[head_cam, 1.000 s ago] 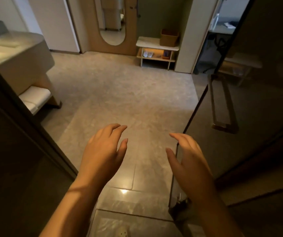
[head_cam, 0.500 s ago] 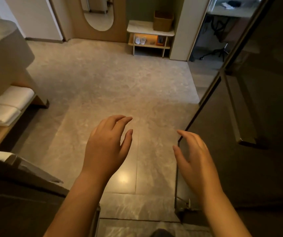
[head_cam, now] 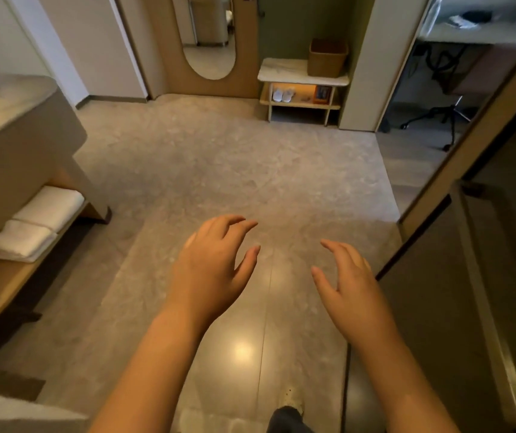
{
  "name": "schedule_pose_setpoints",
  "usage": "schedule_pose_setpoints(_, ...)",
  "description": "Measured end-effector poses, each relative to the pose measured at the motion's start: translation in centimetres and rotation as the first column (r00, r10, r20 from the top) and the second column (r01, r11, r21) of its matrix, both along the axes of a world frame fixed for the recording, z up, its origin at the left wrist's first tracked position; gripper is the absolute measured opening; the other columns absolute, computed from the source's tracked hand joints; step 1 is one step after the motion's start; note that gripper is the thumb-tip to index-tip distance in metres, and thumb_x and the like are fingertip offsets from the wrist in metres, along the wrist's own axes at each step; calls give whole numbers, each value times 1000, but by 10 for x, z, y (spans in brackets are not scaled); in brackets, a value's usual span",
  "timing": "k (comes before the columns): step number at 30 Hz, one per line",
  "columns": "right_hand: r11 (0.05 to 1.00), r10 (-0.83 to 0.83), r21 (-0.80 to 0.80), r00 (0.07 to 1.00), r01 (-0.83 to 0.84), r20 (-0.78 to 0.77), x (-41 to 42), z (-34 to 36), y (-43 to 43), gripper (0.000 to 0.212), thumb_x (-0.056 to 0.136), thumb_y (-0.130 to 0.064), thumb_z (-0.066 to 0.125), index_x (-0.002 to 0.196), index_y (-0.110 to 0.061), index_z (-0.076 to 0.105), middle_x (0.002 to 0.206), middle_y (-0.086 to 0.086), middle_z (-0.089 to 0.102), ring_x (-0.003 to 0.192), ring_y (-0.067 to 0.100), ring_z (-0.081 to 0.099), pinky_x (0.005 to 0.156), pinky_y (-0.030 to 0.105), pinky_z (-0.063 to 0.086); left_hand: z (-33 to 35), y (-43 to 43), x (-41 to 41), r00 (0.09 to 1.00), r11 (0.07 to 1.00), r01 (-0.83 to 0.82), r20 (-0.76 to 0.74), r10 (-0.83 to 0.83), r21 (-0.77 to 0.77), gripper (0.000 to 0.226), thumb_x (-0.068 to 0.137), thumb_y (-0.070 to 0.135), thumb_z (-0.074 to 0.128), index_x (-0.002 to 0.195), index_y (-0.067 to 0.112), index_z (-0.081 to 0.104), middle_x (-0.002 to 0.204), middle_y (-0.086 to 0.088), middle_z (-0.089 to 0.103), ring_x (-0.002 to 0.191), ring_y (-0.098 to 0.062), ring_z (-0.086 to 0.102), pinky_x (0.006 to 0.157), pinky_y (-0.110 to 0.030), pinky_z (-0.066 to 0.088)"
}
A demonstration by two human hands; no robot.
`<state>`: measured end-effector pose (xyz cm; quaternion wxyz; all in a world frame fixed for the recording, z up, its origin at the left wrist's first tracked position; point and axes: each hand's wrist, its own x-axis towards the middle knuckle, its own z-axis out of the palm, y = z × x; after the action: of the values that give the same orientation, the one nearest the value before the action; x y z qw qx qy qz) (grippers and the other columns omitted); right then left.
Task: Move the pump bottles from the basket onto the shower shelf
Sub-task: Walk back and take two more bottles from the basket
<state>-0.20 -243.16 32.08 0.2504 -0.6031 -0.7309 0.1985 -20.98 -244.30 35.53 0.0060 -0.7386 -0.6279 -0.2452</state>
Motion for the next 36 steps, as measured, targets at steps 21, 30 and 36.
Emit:
schedule_pose_setpoints(21, 998, -25, 55, 998, 28, -55, 9, 17, 257, 44, 93, -33, 49, 136, -25, 40, 137, -5, 41, 126, 13, 38, 97, 21, 31, 8, 254, 14, 997, 996, -42, -74, 37, -76, 43, 91, 34, 51, 130, 17, 50, 124, -5, 55, 111, -23, 53, 85, -35, 43)
schedule_pose_setpoints(30, 992, -44, 123, 999, 42, 9, -39, 26, 422, 44, 93, -33, 51, 135, -25, 40, 137, -4, 42, 127, 11, 37, 100, 20, 28, -2, 415, -60, 999, 997, -54, 2, 54, -59, 41, 90, 31, 54, 128, 15, 52, 121, -6, 56, 107, -25, 54, 83, -36, 43)
schedule_pose_setpoints(36, 994, -57, 89, 998, 55, 18, -63, 11, 495, 45, 93, -33, 51, 136, -26, 40, 139, -5, 41, 127, 11, 36, 100, 21, 29, -13, 510, -73, 1000, 994, -6, 5, 6, -111, 44, 92, 33, 49, 133, 18, 47, 130, -5, 51, 119, -23, 47, 94, -35, 38)
